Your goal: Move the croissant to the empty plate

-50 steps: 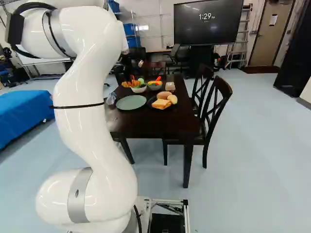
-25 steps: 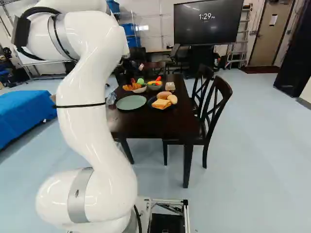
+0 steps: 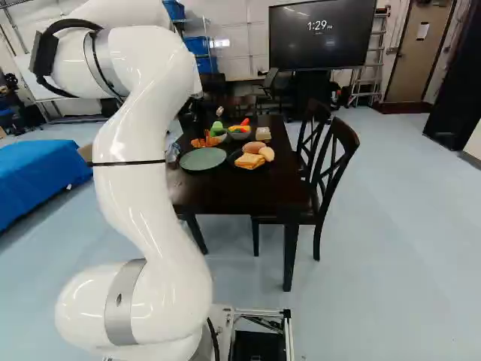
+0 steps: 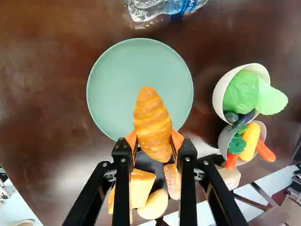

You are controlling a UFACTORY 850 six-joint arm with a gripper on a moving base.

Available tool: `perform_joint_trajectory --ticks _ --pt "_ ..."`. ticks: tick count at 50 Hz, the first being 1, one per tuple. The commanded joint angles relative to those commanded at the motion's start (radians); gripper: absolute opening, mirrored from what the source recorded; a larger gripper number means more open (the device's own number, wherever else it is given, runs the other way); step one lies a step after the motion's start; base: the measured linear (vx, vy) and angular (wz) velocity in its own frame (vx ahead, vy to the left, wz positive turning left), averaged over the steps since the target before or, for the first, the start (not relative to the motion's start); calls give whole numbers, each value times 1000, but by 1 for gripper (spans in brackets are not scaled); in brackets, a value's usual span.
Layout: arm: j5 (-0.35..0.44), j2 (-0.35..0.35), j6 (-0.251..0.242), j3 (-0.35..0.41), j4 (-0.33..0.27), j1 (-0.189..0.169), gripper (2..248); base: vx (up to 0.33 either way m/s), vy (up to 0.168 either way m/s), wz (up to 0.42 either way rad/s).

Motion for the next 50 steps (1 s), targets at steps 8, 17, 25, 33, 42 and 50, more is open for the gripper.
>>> perform_joint_trajectory --ticks 8,17,25,33,42,50 --pt "0 -9 0 12 0 1 108 0 0 0" --pt "0 -18 0 26 0 2 108 0 0 0" --pt "0 -27 0 37 0 4 108 0 0 0" --pt "0 -41 0 42 0 5 108 0 0 0" --pt "0 -64 0 37 0 5 108 0 0 0" --pt "0 -72 0 35 0 5 108 0 0 0"
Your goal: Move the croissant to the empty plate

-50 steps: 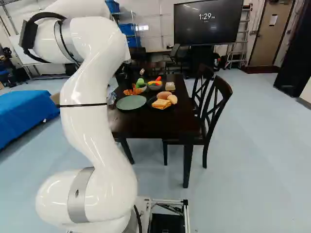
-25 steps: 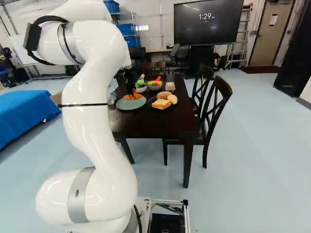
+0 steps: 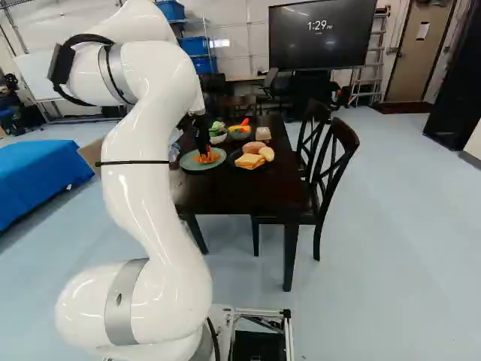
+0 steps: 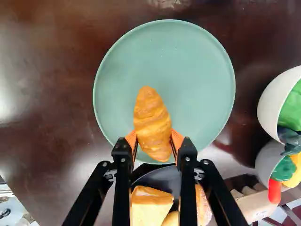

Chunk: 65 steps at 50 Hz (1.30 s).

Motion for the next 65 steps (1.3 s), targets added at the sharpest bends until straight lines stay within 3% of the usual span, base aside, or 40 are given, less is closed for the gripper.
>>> perform_joint_trajectory --ticks 15,16,20,21,26,27,31,32,36,37,65 --pt "0 0 0 0 0 0 108 0 0 0" --pt "0 0 0 0 0 0 125 0 0 0" --pt "0 0 0 0 0 0 125 0 0 0" --pt "0 0 0 0 0 0 156 0 0 0" --pt "0 0 0 0 0 0 156 0 0 0" --pt "0 0 0 0 0 0 189 0 0 0" --pt "0 0 0 0 0 0 189 0 0 0" --pt "0 0 0 0 0 0 224 0 0 0" --pt "0 0 0 0 0 0 224 0 0 0" --pt "0 0 0 0 0 0 247 0 0 0" --pt "0 17 0 4 0 0 247 0 0 0"
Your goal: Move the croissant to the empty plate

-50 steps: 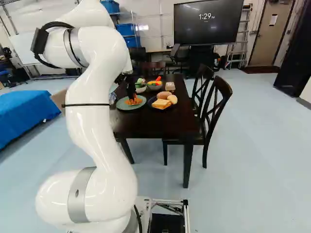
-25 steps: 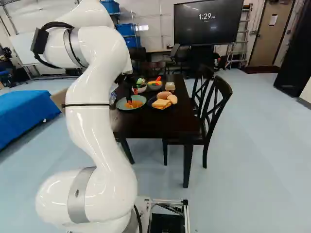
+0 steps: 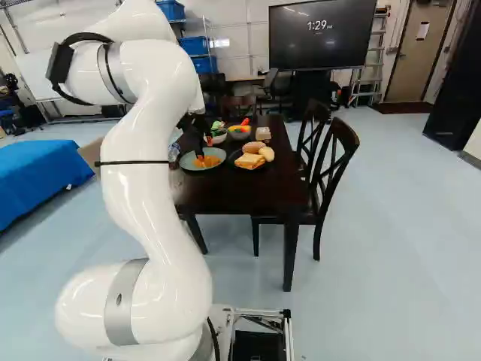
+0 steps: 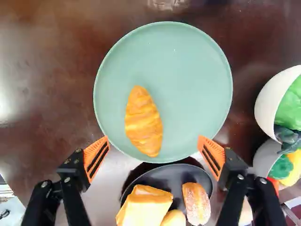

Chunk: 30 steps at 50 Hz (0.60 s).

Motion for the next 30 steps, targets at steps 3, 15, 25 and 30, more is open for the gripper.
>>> perform_joint_trajectory --ticks 3,15,25,30 --pt "0 7 0 2 0 0 247 0 0 0" --pt "0 48 0 24 0 1 247 0 0 0" --pt "0 95 0 61 0 0 247 0 0 0" --pt "0 126 0 89 0 -2 247 0 0 0"
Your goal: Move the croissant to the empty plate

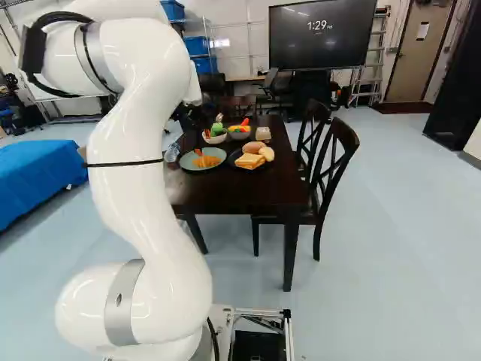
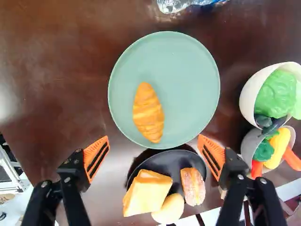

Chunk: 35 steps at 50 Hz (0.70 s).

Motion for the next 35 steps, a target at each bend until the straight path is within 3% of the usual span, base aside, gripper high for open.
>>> perform_joint_trajectory --ticks 35 --pt "0 169 0 197 0 -43 247 0 0 0"
